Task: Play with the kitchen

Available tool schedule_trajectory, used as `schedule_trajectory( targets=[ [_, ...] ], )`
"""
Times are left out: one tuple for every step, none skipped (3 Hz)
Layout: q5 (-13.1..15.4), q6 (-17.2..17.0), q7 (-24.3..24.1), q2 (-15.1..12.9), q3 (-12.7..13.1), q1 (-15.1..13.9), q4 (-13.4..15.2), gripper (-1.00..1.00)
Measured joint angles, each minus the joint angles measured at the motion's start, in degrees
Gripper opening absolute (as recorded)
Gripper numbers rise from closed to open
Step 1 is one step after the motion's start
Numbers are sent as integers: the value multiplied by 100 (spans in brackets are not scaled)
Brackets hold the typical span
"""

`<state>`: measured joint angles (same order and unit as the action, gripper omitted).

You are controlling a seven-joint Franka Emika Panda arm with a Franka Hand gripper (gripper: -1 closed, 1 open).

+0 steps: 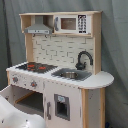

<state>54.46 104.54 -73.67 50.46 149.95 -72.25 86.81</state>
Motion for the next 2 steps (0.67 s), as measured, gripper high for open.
schedule_trajectory(
  targets=[
    [-248,74,-332,-9,-71,-5,403,100],
    [-196,410,-370,-29,-212,-10,844,100]
  ],
)
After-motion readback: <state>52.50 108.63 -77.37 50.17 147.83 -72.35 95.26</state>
